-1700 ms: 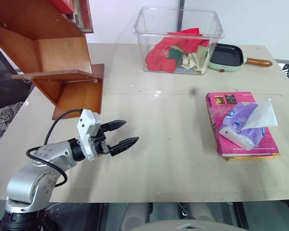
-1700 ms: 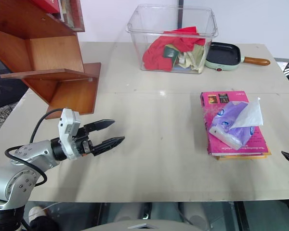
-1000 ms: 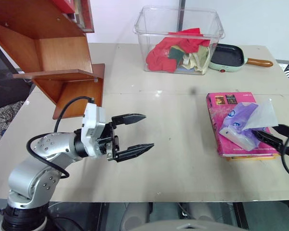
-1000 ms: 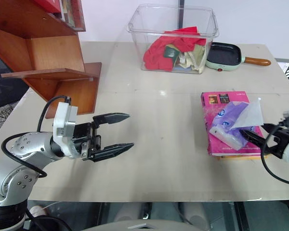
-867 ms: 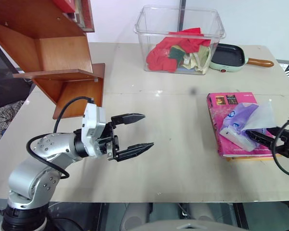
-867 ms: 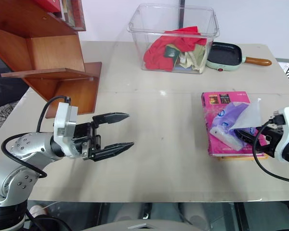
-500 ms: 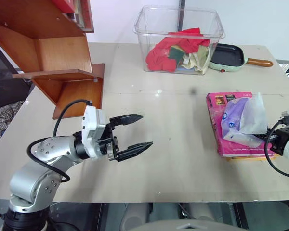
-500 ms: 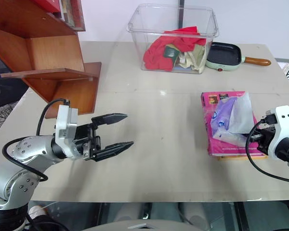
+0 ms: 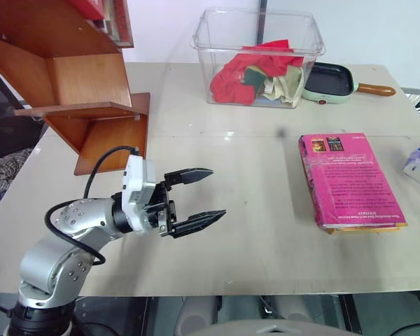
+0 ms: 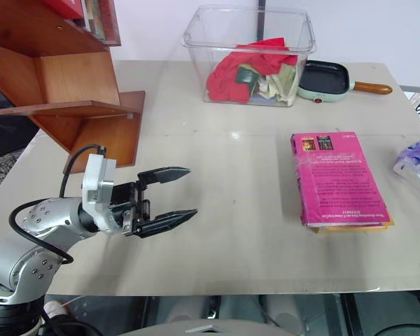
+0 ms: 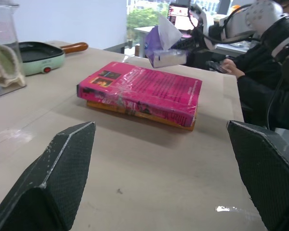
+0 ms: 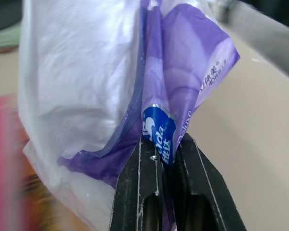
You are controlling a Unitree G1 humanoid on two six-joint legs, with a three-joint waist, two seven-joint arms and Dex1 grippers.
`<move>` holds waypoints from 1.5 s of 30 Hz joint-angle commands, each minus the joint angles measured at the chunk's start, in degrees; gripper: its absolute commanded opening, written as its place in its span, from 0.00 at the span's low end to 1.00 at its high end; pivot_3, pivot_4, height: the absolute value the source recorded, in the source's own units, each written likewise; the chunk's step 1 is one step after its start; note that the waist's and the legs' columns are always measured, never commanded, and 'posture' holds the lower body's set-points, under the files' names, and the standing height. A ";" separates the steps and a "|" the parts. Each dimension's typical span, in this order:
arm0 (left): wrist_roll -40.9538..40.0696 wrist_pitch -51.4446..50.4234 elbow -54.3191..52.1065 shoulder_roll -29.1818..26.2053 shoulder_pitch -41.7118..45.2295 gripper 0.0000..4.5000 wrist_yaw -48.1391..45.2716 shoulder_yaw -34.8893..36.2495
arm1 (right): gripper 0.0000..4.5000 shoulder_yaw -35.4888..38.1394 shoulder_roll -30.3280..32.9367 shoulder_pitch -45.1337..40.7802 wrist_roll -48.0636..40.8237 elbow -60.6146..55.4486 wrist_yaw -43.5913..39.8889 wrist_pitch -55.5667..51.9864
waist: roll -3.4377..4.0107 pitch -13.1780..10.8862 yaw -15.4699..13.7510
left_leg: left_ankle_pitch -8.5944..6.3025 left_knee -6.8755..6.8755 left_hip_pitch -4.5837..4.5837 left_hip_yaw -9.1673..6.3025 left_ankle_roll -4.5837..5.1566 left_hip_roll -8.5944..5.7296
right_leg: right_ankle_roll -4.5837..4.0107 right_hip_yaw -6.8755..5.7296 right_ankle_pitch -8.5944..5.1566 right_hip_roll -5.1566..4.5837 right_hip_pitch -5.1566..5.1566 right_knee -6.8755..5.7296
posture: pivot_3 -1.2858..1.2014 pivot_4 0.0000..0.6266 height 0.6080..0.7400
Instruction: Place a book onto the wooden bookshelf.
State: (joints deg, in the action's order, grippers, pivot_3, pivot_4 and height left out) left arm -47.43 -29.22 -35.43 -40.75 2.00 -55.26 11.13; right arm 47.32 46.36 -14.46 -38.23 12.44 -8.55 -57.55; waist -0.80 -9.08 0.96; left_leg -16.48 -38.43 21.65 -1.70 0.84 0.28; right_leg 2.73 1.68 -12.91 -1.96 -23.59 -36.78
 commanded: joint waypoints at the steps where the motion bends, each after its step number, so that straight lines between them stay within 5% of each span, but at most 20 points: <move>1: -0.55 1.42 -0.91 0.54 1.40 1.00 -0.07 -0.40 | 0.08 -3.82 2.12 -4.01 5.14 9.95 -0.46 5.44 | 0.01 0.00 0.28 | 0.00 0.01 0.00 0.07 0.00 0.02 | 0.00 0.08 0.00 0.02 0.00 -0.01 | 0.52 0.24 1.00; 7: -0.62 1.25 -0.18 0.54 2.70 1.00 -0.50 -0.94 | 0.59 -11.29 6.16 -3.04 9.56 12.27 -8.85 7.92 | 0.16 0.00 0.42 | 0.00 0.01 -0.07 0.14 0.01 0.02 | 0.01 0.16 0.01 0.05 0.00 -0.02 | 0.52 0.24 1.00; 11: -0.65 1.14 -0.05 0.46 2.74 1.00 -0.59 -0.98 | 1.00 -13.58 14.60 8.85 15.39 3.07 -17.65 13.32 | 0.28 -0.05 -0.32 | -0.01 0.01 -0.02 0.11 0.02 0.02 | 0.04 0.12 0.00 0.04 -0.01 0.04 | 0.52 0.24 1.00; 14: -0.66 1.18 -0.09 0.50 2.36 1.00 -0.55 -1.14 | 1.00 -6.81 19.40 16.49 13.06 -4.95 -28.07 13.85 | 0.44 -0.06 -0.50 | -0.05 0.02 0.04 0.07 0.08 0.01 | 0.15 0.00 -0.08 -0.02 -0.02 0.07 | 0.52 0.24 1.00; 18: -0.19 1.43 0.61 0.70 2.57 1.00 -0.93 -1.98 | 0.70 -4.49 21.86 17.17 9.72 -11.00 -35.60 11.90 | 0.29 -0.13 0.72 | -0.06 0.03 0.01 0.19 0.09 0.10 | 0.16 0.25 -0.08 0.05 0.03 0.03 | 0.52 0.24 1.00; 25: -0.28 1.20 1.16 0.65 3.94 1.00 -0.81 -2.37 | 0.01 -23.81 18.94 5.31 14.01 -7.94 -35.05 14.31 | 0.03 -0.22 1.06 | -0.04 -0.13 -0.15 0.23 0.09 0.13 | 0.02 0.27 -0.14 0.16 0.04 -0.03 | 0.52 0.24 1.00; 34: -1.25 0.57 -1.74 0.17 0.72 1.00 1.02 -0.60 | 0.01 -42.95 14.74 -12.65 23.23 9.30 -39.93 18.52 | 0.16 -0.32 0.80 | -0.05 -0.06 0.09 0.22 0.09 0.08 | 0.13 0.32 0.07 0.03 -0.21 0.06 | 0.52 0.24 1.00; 45: -0.71 1.06 -3.15 -1.32 -3.24 1.00 0.56 1.21 | 0.01 -53.16 10.95 -23.73 30.80 25.74 -50.47 22.36 | 0.26 -0.38 -0.16 | -0.05 -0.05 0.09 0.24 0.09 0.06 | 0.11 0.27 0.07 0.03 -0.21 0.05 | 0.52 0.24 1.00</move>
State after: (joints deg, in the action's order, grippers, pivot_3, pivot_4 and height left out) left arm -47.45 -29.29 -36.53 -41.41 -0.98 -54.56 10.86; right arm -5.98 57.22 -37.09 -7.68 37.94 -56.36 -35.08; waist -0.54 -9.46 0.80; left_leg -16.53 -38.48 21.74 -1.47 0.93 0.35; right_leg 2.84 1.95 -12.84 -1.93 -23.80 -36.73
